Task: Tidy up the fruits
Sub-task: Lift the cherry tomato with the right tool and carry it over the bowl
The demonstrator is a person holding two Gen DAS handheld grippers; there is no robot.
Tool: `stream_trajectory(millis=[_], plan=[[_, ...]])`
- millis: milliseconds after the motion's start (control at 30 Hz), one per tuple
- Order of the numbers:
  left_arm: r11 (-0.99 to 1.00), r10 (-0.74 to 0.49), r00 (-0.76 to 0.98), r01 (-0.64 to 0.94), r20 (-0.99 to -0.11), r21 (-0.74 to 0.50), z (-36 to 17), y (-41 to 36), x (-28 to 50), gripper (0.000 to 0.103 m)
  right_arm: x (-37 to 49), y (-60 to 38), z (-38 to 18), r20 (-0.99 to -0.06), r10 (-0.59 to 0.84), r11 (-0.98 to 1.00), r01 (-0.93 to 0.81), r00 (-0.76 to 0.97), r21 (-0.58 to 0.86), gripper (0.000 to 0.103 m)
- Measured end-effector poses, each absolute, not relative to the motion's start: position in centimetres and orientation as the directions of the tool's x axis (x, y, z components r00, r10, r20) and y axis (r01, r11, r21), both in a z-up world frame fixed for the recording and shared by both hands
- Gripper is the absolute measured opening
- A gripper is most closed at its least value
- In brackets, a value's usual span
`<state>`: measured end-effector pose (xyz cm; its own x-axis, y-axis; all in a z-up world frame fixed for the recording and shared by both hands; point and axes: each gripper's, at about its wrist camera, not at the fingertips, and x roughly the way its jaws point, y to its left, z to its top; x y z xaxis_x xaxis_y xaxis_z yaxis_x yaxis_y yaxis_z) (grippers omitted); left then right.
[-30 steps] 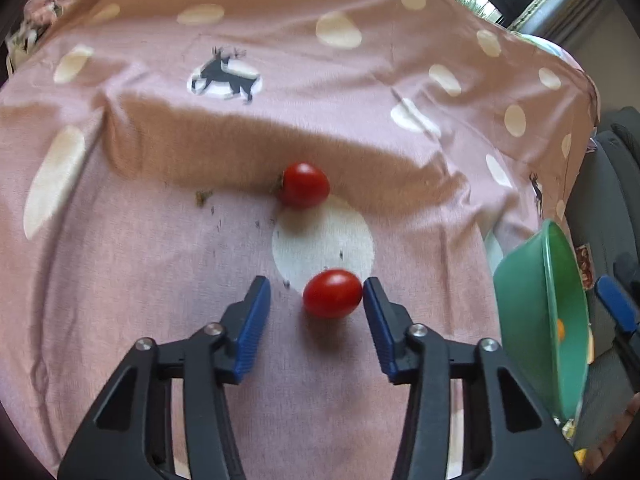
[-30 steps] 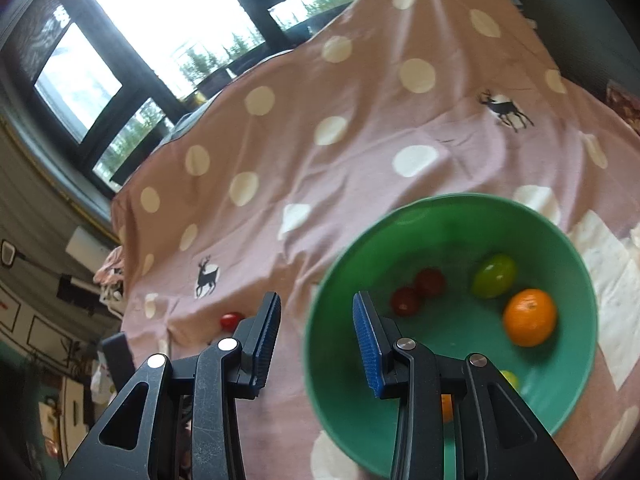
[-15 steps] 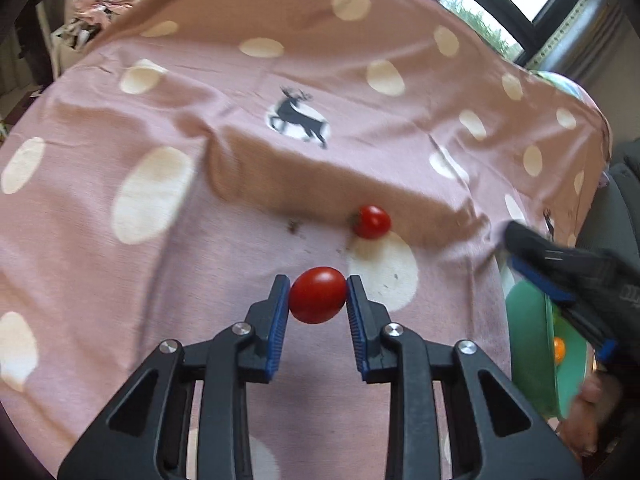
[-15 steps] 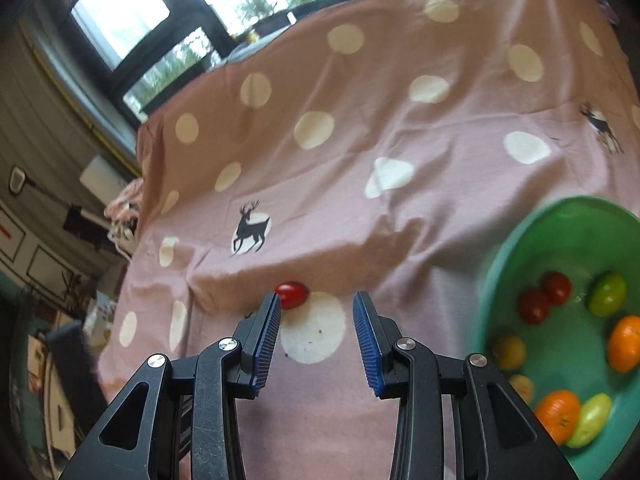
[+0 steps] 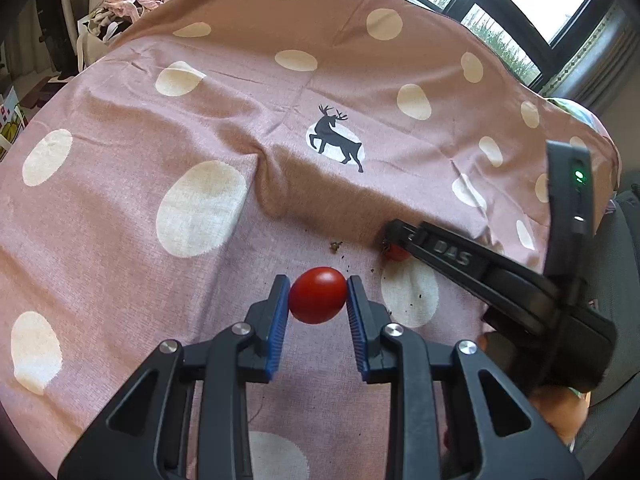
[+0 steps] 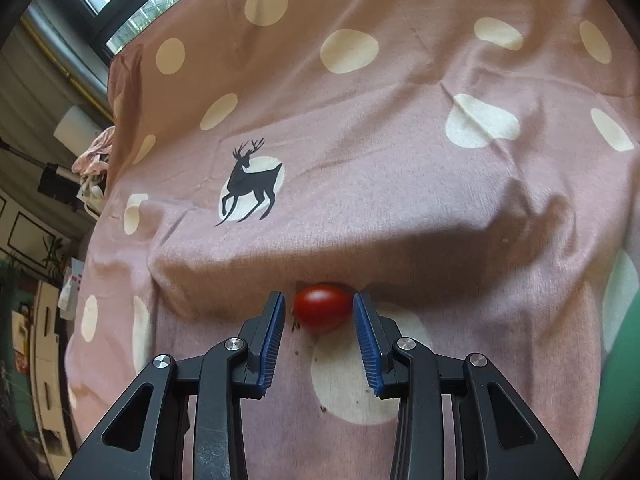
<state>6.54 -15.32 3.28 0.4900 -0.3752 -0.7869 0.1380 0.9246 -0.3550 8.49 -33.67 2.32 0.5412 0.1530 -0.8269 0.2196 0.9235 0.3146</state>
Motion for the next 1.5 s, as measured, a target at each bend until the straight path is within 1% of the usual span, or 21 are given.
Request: stream_trajectory(millis=[100, 233, 267, 367, 533, 767, 967, 1133, 1233, 1267, 1400, 1500], plan=[[0.922, -0.384, 0.484, 0.147, -0.787, -0.359, 3.3, -15.5, 6.5, 0.028, 9.1, -33.3, 2.0, -0.833, 0.118, 0.937, 0.218, 0.541, 0.274, 0.038], [0.924, -0.379, 0.485, 0.15, -0.788, -0.352, 3.3, -15.7, 6.6, 0.028, 9.3, -33.4, 1.9, -0.831, 0.114, 0.938, 0.217, 0.545, 0.271, 0.038], [0.925, -0.377, 0.483, 0.15, -0.79, -0.35, 3.4, -15.7, 6.5, 0.028, 9.2, -33.4, 2.0, -0.828, 0.109, 0.94, 0.213, 0.551, 0.265, 0.033], [0.924, -0.38, 0.492, 0.161, -0.783, -0.347, 3.9, -15.9, 6.3, 0.028, 8.6, -33.4, 2.7, -0.82, 0.087, 0.945, 0.215, 0.566, 0.248, 0.033], [0.913, -0.406, 0.511, 0.205, -0.758, -0.351, 5.3, -16.6, 5.3, 0.028, 6.8, -34.3, 4.8, -0.79, 0.113, 0.932, 0.211, 0.602, 0.294, 0.033], [0.882, -0.47, 0.529, 0.297, -0.706, -0.365, 7.8, -18.1, 2.9, 0.028, 1.2, -36.0, 8.9, -0.723, 0.109, 0.912, 0.221, 0.682, 0.346, 0.033], [0.857, -0.507, 0.531, 0.394, -0.679, -0.331, 9.4, -20.7, 0.1, 0.028, -5.4, -38.7, 10.6, -0.672, 0.053, 0.88, 0.285, 0.738, 0.381, 0.033], [0.819, -0.547, 0.504, 0.486, -0.668, -0.304, 9.8, -23.4, -2.0, 0.028, -9.6, -41.3, 10.8, -0.653, -0.028, 0.866, 0.344, 0.757, 0.362, 0.033], [0.801, -0.564, 0.494, 0.522, -0.662, -0.293, 10.1, -25.0, -3.0, 0.028, -10.4, -43.1, 10.8, -0.67, -0.116, 0.857, 0.415, 0.733, 0.306, 0.033], [0.792, -0.572, 0.488, 0.537, -0.66, -0.29, 10.2, -25.7, -3.3, 0.028, -10.6, -43.6, 10.7, -0.672, -0.127, 0.847, 0.432, 0.729, 0.308, 0.033], [0.771, -0.586, 0.469, 0.574, -0.66, -0.277, 10.2, -27.9, -4.1, 0.028, -11.7, -45.8, 10.3, -0.678, -0.086, 0.811, 0.447, 0.73, 0.378, 0.033], [0.741, -0.61, 0.435, 0.609, -0.663, -0.282, 10.1, -29.9, -4.5, 0.028, -12.6, -46.8, 10.3, -0.687, -0.153, 0.792, 0.504, 0.71, 0.344, 0.033]])
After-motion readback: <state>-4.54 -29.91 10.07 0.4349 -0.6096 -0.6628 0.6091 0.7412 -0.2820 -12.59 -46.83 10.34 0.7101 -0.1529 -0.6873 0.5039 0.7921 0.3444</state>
